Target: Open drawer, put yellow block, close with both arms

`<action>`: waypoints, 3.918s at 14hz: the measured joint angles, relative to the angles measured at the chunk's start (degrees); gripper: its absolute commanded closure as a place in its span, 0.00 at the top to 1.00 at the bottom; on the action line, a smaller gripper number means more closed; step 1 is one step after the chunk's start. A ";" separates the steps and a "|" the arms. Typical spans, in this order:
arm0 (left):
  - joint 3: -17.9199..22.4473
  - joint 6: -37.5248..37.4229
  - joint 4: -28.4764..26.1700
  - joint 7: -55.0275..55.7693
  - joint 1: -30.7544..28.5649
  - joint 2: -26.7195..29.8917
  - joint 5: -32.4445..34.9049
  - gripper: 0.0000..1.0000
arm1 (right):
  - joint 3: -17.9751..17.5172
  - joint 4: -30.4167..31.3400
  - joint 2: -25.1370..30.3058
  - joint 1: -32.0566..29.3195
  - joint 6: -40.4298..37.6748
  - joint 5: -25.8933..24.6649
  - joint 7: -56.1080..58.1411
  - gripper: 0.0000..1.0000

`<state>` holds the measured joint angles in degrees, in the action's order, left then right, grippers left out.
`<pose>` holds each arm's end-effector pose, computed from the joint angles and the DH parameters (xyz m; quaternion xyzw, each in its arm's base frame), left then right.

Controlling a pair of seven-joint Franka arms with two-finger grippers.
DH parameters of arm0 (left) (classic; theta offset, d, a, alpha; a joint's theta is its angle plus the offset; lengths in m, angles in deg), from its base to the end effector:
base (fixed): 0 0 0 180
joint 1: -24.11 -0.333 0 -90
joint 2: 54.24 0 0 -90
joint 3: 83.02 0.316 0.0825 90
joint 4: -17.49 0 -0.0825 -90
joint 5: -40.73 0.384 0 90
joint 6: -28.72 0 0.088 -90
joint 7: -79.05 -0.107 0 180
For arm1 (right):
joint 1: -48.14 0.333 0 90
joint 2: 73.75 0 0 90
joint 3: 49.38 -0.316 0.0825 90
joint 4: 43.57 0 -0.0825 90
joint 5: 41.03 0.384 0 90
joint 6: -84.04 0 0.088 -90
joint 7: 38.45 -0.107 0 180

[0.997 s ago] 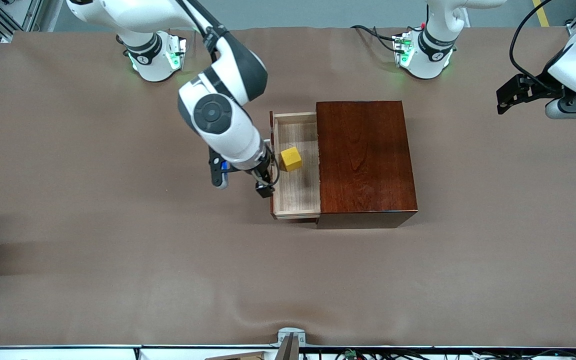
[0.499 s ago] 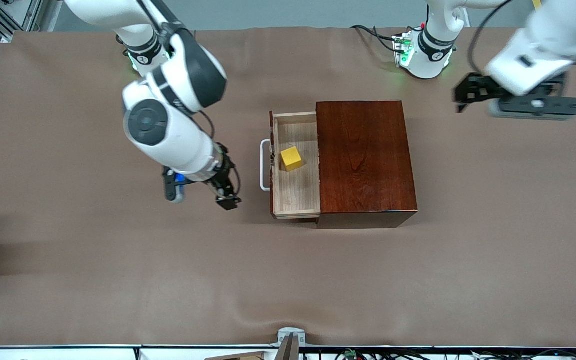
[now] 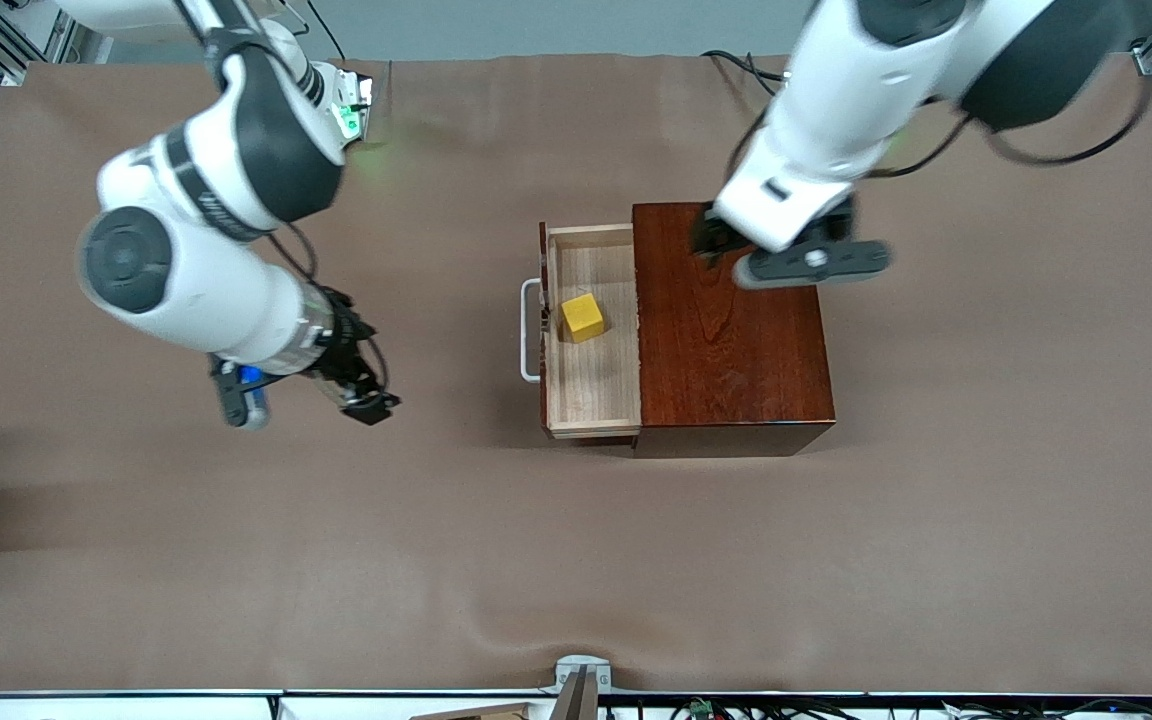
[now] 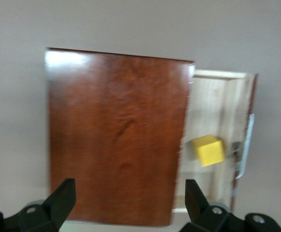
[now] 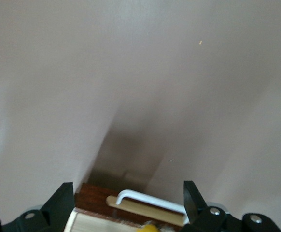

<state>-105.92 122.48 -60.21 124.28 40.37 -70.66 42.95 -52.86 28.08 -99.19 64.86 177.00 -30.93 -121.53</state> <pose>0.5207 -0.3728 0.5719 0.9976 0.0595 -0.0181 0.0318 0.6365 0.2442 0.5068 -0.8430 0.5272 0.1009 0.0348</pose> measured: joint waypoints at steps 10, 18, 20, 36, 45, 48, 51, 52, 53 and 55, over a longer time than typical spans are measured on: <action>11.89 26.55 6.59 38.44 26.20 -19.33 0.00 1.00 | 0.25 -0.61 4.12 -7.60 -7.74 -0.05 23.89 1.00; 23.74 40.49 8.73 63.49 39.44 -30.33 0.00 1.00 | 0.45 -0.63 7.01 -13.92 -13.36 -0.10 42.51 1.00; 24.60 40.90 9.34 67.35 40.50 -31.62 0.00 1.00 | 0.47 -0.63 7.73 -15.17 -14.15 -0.15 46.45 1.00; 26.19 23.59 11.82 71.82 38.74 -31.76 -0.12 1.00 | 0.02 -0.61 15.06 -16.41 -20.89 -9.51 75.93 1.00; 29.06 9.31 11.79 71.78 35.60 -31.20 -1.09 1.00 | 0.06 4.86 20.06 -16.41 -20.93 -10.72 82.52 1.00; 29.07 9.30 11.79 71.78 35.63 -31.17 -1.08 1.00 | 0.08 6.67 21.26 -16.41 -19.80 -10.72 82.56 1.00; 29.39 9.42 12.06 71.01 35.52 -29.84 -1.07 1.00 | 0.09 9.41 22.75 -16.41 -17.30 -10.72 82.57 1.00; 29.83 9.34 12.45 69.09 35.44 -28.18 -1.06 1.00 | 0.10 11.00 23.70 -16.42 -16.05 -10.72 82.57 1.00; 30.26 8.99 12.70 66.55 35.10 -25.56 -1.06 1.00 | 0.09 12.79 24.83 -16.42 -15.01 -10.72 82.57 1.00; 30.57 6.16 12.73 61.13 33.00 -18.79 -1.06 1.00 | 0.07 15.57 26.85 -16.41 -14.11 -10.72 82.60 1.00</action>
<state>-75.35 128.64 -47.48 185.42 73.37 -89.45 41.90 -52.79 43.65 -72.35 48.44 162.89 -41.64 -38.94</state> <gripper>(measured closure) 0.000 0.000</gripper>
